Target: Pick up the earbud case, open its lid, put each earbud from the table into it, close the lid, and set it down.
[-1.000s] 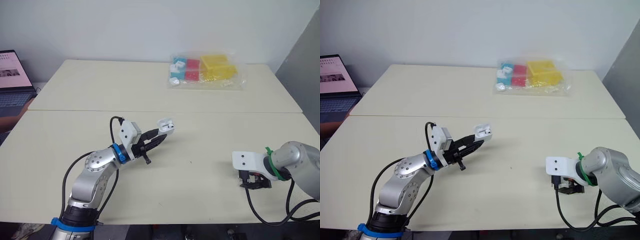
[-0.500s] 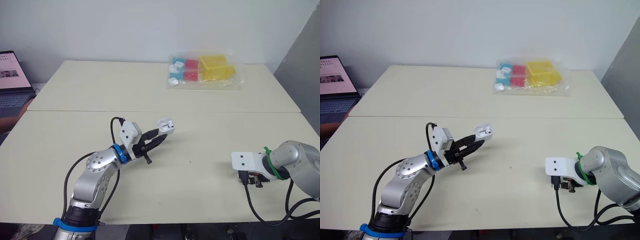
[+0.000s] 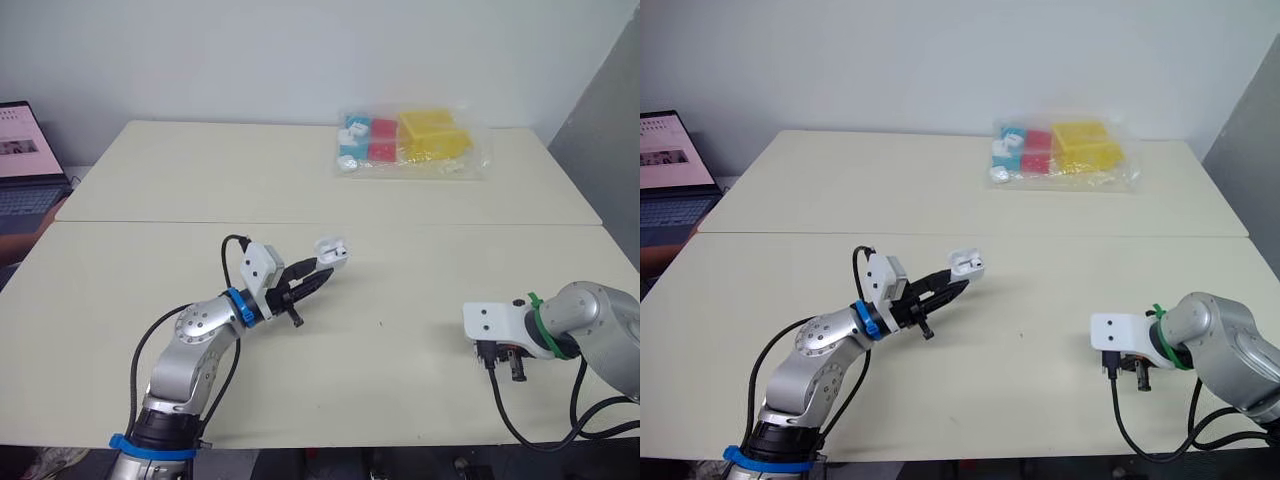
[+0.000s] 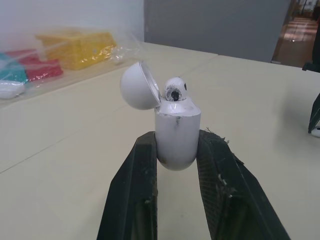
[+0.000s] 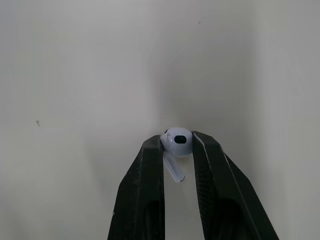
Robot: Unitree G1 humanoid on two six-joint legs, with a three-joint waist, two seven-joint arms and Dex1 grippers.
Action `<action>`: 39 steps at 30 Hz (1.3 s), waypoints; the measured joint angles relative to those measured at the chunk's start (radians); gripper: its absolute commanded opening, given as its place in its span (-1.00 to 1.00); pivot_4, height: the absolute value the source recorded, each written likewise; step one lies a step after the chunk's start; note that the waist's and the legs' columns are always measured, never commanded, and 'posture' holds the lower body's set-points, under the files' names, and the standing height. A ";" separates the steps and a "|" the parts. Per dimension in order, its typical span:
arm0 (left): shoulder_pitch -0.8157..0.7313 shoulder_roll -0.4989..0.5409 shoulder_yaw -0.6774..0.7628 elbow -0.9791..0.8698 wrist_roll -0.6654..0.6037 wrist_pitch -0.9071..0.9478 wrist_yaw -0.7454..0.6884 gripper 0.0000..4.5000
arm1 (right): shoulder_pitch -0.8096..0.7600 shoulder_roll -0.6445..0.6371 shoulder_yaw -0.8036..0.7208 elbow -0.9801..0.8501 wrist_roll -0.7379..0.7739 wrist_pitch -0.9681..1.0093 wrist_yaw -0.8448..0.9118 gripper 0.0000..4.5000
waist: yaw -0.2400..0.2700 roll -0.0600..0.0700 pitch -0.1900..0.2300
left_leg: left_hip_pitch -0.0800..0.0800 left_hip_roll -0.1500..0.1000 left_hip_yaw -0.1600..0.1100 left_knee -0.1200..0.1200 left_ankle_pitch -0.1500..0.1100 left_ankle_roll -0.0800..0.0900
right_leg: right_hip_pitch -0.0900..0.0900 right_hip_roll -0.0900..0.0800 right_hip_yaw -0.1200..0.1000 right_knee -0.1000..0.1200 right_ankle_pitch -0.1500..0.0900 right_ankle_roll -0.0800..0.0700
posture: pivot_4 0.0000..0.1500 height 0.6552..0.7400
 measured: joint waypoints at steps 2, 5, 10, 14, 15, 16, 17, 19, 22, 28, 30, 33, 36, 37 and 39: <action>-0.011 0.000 0.000 0.002 0.000 -0.004 0.000 -0.67 | 0.001 -0.003 -0.038 0.000 0.021 -0.004 0.007 -0.81 | 0.000 0.000 0.000 | 0.000 0.000 0.000 0.000 0.000 0.000 | 0.000 0.000 0.000 0.000 0.000 0.000 | 1.00 1.00; -0.024 0.000 0.000 0.011 0.000 -0.014 -0.001 -0.67 | -0.002 0.000 -0.102 -0.004 0.078 0.009 0.010 -0.81 | 0.000 0.000 0.000 | 0.000 0.000 0.000 0.000 0.000 0.000 | 0.000 0.000 0.000 0.000 0.000 0.000 | 1.00 1.00; -0.047 -0.004 0.000 0.036 0.000 -0.020 -0.001 -0.67 | -0.028 0.045 -0.164 -0.041 0.177 0.065 0.006 -0.81 | 0.000 0.000 0.000 | 0.000 0.000 -0.001 0.000 0.000 0.000 | 0.000 0.001 0.000 0.000 0.000 0.000 | 1.00 1.00; -0.074 -0.024 0.000 0.056 0.000 -0.030 0.000 -0.67 | -0.094 0.145 -0.201 -0.069 0.274 0.170 -0.030 -0.81 | 0.000 0.000 0.000 | -0.001 0.000 -0.001 0.000 0.000 0.000 | 0.000 0.001 0.000 0.000 0.000 0.000 | 1.00 1.00; -0.079 -0.025 -0.001 0.059 0.000 -0.036 0.000 -0.67 | -0.109 0.172 -0.213 -0.083 0.303 0.200 -0.045 -0.81 | 0.000 0.000 0.000 | -0.001 0.000 -0.001 0.000 0.000 0.000 | 0.000 0.001 -0.001 0.000 0.000 0.000 | 1.00 1.00; -0.082 -0.025 -0.001 0.061 0.000 -0.038 0.000 -0.67 | -0.116 0.184 -0.219 -0.089 0.316 0.212 -0.052 -0.81 | 0.001 0.000 0.000 | -0.001 0.000 -0.001 0.000 0.000 0.000 | 0.000 0.001 -0.001 0.000 0.000 0.000 | 1.00 1.00; -0.087 -0.026 0.000 0.070 0.000 -0.039 0.000 -0.67 | -0.129 0.207 -0.228 -0.092 0.343 0.242 -0.069 -0.81 | 0.001 0.000 0.000 | -0.001 0.000 -0.001 0.000 0.000 0.000 | 0.000 0.001 0.000 0.000 0.000 0.000 | 1.00 1.00; -0.089 -0.027 0.000 0.076 0.000 -0.040 0.000 -0.67 | -0.145 0.234 -0.239 -0.097 0.373 0.277 -0.094 -0.81 | 0.001 0.000 0.000 | -0.001 0.000 -0.001 0.000 0.000 0.000 | 0.000 0.001 0.000 0.000 0.000 0.000 | 1.00 1.00; -0.103 -0.034 0.000 0.087 0.000 -0.040 0.000 -0.67 | -0.193 0.338 -0.268 -0.096 0.425 0.324 -0.161 -0.81 | 0.000 0.000 0.000 | -0.002 0.000 -0.001 0.000 0.000 0.000 | 0.000 0.001 0.000 0.000 0.000 0.000 | 1.00 1.00; -0.115 -0.044 0.001 0.088 0.000 -0.041 0.004 -0.67 | -0.244 0.524 -0.313 -0.097 0.511 0.378 -0.308 -0.81 | 0.000 0.000 0.000 | -0.003 0.001 -0.002 0.000 0.000 0.000 | -0.001 0.002 0.000 0.000 0.000 0.000 | 1.00 1.00; -0.117 -0.045 0.001 0.088 0.000 -0.041 0.003 -0.67 | -0.255 0.612 -0.341 -0.091 0.529 0.368 -0.368 -0.81 | -0.001 0.000 0.000 | -0.003 0.001 -0.001 0.000 0.000 0.000 | -0.001 0.002 0.000 0.000 0.000 0.000 | 1.00 1.00; -0.130 -0.054 -0.002 0.089 -0.001 -0.041 0.001 -0.67 | -0.270 0.749 -0.372 -0.069 0.554 0.290 -0.436 -0.81 | -0.001 0.000 0.000 | -0.003 0.001 -0.002 0.000 0.000 0.000 | -0.001 0.003 -0.001 0.000 0.000 0.000 | 1.00 1.00; -0.147 -0.062 -0.004 0.090 -0.002 -0.041 0.000 -0.67 | -0.291 0.841 -0.380 -0.040 0.568 0.219 -0.497 -0.81 | -0.001 0.000 0.000 | -0.003 0.001 -0.002 0.000 0.000 0.000 | -0.001 0.003 -0.001 0.001 0.000 0.000 | 1.00 1.00; -0.148 -0.062 -0.004 0.090 -0.002 -0.041 0.000 -0.67 | -0.292 0.856 -0.378 -0.033 0.568 0.205 -0.513 -0.81 | -0.001 0.000 0.000 | -0.003 0.001 -0.002 0.000 0.000 0.000 | -0.001 0.003 -0.001 0.001 0.000 0.000 | 1.00 1.00; -0.149 -0.062 -0.005 0.090 -0.002 -0.039 -0.001 -0.67 | -0.291 0.884 -0.360 -0.019 0.566 0.176 -0.543 -0.81 | -0.001 0.000 0.000 | -0.003 0.001 -0.002 0.000 0.000 0.000 | -0.001 0.003 0.000 0.000 0.000 0.000 | 1.00 1.00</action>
